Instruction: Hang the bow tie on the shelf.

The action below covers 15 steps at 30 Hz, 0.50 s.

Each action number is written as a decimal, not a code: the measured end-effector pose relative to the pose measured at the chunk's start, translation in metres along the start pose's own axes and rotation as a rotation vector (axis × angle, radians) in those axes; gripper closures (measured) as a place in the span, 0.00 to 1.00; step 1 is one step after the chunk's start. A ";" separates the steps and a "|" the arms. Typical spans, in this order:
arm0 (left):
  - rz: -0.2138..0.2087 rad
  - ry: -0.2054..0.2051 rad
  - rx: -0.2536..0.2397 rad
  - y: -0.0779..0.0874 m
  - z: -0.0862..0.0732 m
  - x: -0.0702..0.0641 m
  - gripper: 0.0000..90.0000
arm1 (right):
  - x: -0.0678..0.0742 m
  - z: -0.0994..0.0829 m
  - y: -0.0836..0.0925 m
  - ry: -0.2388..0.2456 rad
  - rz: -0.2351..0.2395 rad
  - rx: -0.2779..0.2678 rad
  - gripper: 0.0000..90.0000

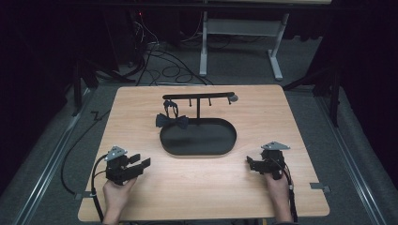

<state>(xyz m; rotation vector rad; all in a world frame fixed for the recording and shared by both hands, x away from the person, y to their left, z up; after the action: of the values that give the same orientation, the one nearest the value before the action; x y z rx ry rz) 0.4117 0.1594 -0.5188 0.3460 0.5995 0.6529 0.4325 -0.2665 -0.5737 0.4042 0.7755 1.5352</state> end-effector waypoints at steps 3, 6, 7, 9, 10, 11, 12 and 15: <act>-0.004 0.008 0.006 -0.003 -0.001 0.001 0.51 | 0.000 0.000 0.000 0.000 0.000 0.000 0.19; -0.007 0.012 0.004 -0.007 -0.001 0.001 0.51 | 0.000 0.000 0.000 0.001 0.000 0.000 0.19; -0.009 0.014 0.009 -0.009 -0.002 0.002 0.51 | 0.000 0.000 0.000 0.000 -0.001 0.000 0.19; -0.007 0.015 0.011 -0.010 -0.002 0.002 0.51 | 0.000 0.000 0.000 0.000 0.000 0.000 0.19; -0.004 0.019 0.015 -0.013 -0.003 0.004 0.51 | 0.000 0.000 0.000 0.000 0.000 0.000 0.19; -0.004 0.019 0.015 -0.013 -0.003 0.004 0.51 | 0.000 0.000 0.000 0.000 0.000 0.000 0.19; -0.004 0.021 0.016 -0.014 -0.003 0.004 0.51 | 0.000 0.000 0.000 0.000 -0.001 0.000 0.19; 0.003 0.022 0.025 -0.017 -0.005 0.006 0.51 | 0.000 0.000 0.000 0.000 0.000 0.000 0.19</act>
<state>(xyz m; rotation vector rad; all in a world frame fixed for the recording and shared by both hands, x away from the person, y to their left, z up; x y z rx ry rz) 0.4202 0.1515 -0.5329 0.3630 0.6284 0.6529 0.4325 -0.2665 -0.5737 0.4040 0.7755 1.5350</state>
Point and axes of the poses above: each handheld gripper's, and its own axes: y roughly backward along the jaws, z roughly out of its top, x roughly to its left, the point moved 10 cm from there along -y, roughly forward along the jaws, and after that the axes turned 15 degrees about -z, right-handed, at the moved point
